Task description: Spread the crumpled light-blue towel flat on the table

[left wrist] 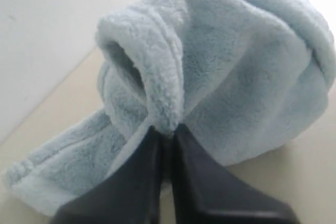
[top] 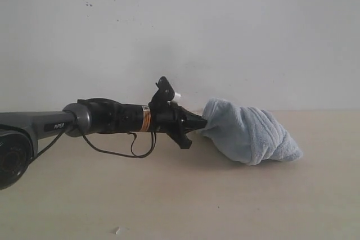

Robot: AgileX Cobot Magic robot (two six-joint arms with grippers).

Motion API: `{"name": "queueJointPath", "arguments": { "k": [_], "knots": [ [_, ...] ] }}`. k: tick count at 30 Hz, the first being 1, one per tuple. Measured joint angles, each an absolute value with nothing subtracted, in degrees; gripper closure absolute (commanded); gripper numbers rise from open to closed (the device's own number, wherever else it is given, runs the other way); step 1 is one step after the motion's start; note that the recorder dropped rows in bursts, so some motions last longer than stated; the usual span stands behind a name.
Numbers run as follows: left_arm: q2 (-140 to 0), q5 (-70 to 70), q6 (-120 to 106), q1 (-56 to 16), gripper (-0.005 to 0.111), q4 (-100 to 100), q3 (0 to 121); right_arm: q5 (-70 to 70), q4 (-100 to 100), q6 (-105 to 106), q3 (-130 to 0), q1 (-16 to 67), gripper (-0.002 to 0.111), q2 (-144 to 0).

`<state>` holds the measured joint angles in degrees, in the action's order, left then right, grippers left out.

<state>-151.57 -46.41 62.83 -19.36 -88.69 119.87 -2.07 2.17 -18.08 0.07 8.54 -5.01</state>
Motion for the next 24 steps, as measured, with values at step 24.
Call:
{"name": "queueJointPath", "arguments": {
  "k": [24],
  "knots": [
    [-129.9,-58.9,72.4,-19.1,0.103,-89.0,119.9,0.0,2.2,-16.4,0.1,8.5,0.109,-5.0]
  ]
}}
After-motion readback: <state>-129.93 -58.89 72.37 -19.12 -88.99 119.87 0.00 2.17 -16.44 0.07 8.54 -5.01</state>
